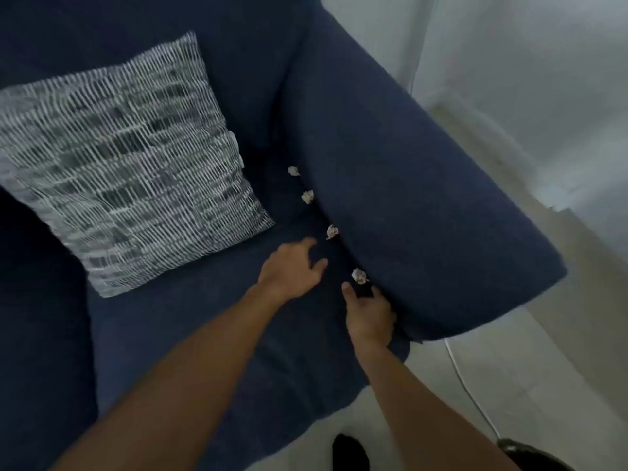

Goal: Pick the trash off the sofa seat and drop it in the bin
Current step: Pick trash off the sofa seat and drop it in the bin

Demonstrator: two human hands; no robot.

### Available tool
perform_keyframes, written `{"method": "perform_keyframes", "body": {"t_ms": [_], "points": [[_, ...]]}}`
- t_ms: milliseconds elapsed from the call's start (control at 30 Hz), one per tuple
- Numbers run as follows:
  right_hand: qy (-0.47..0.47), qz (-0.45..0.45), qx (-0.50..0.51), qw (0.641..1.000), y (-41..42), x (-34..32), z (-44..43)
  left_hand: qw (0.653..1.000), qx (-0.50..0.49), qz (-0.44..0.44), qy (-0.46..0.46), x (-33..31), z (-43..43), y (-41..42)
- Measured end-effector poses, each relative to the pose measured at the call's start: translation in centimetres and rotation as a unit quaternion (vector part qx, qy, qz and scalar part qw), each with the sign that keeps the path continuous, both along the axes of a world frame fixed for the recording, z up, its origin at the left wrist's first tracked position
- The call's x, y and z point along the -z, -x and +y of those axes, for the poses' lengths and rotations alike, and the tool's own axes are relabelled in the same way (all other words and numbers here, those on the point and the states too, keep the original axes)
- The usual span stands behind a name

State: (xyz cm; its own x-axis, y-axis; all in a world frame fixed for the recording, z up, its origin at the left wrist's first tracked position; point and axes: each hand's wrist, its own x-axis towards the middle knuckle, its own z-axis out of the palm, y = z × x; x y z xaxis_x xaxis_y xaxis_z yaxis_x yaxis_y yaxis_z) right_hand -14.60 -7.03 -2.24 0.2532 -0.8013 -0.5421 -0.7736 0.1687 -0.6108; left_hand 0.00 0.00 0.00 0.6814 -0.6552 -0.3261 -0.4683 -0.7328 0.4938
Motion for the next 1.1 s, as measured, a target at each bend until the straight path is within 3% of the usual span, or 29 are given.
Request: {"method": "perform_keyframes", "body": {"t_ms": [233, 500, 667, 867, 1100], "points": [[0.014, 0.060, 0.138, 0.988, -4.5, 6.0, -0.7, 0.998, -0.027, -0.014, 0.062, 6.4, -6.6, -3.2], [-0.003, 0.048, 0.169, 0.984, -5.0, 7.9, -1.2, 0.996, -0.051, -0.042, 0.064, 8.5, -8.0, -3.6], [-0.027, 0.016, 0.171, 0.985, -4.6, 6.2, -1.1, 0.995, -0.049, -0.043, 0.077, 6.8, -6.7, -3.9], [-0.022, -0.126, 0.181, 0.975, -2.8, 1.9, -0.2, 0.990, -0.083, -0.054, 0.101, 2.0, -2.5, -4.5], [0.060, -0.173, 0.085, 0.979, -1.5, -6.1, 0.8, 0.980, -0.094, -0.072, 0.158, -6.9, 2.1, -3.3]]}}
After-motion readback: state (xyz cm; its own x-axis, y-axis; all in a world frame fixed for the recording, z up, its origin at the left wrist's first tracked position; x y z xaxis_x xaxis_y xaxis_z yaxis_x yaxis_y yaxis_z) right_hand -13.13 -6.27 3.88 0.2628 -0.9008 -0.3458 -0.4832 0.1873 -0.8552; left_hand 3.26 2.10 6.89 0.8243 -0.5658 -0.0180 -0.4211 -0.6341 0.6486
